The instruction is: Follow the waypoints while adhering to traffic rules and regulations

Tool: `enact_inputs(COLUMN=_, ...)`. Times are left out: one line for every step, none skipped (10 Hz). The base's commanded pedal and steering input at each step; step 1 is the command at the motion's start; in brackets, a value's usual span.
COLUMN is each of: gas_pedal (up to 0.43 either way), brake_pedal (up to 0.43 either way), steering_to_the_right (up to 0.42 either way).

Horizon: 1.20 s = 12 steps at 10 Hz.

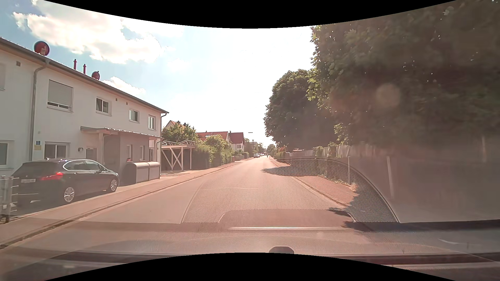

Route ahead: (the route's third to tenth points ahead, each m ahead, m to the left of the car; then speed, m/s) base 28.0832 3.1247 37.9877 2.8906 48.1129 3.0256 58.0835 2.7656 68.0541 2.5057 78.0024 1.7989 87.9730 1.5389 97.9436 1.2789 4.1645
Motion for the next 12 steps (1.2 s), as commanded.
enact_inputs(gas_pedal=0.228, brake_pedal=0.0, steering_to_the_right=0.002)
enact_inputs(gas_pedal=0.209, brake_pedal=0.0, steering_to_the_right=0.002)
enact_inputs(gas_pedal=0.197, brake_pedal=0.0, steering_to_the_right=0.001)
enact_inputs(gas_pedal=0.177, brake_pedal=0.0, steering_to_the_right=0.0)
enact_inputs(gas_pedal=0.169, brake_pedal=0.0, steering_to_the_right=-0.003)
enact_inputs(gas_pedal=0.169, brake_pedal=0.0, steering_to_the_right=-0.005)
enact_inputs(gas_pedal=0.169, brake_pedal=0.0, steering_to_the_right=-0.004)
enact_inputs(gas_pedal=0.169, brake_pedal=0.0, steering_to_the_right=-0.005)
enact_inputs(gas_pedal=0.169, brake_pedal=0.0, steering_to_the_right=-0.004)
enact_inputs(gas_pedal=0.169, brake_pedal=0.0, steering_to_the_right=-0.004)
enact_inputs(gas_pedal=0.169, brake_pedal=0.0, steering_to_the_right=-0.004)
enact_inputs(gas_pedal=0.177, brake_pedal=0.0, steering_to_the_right=-0.004)
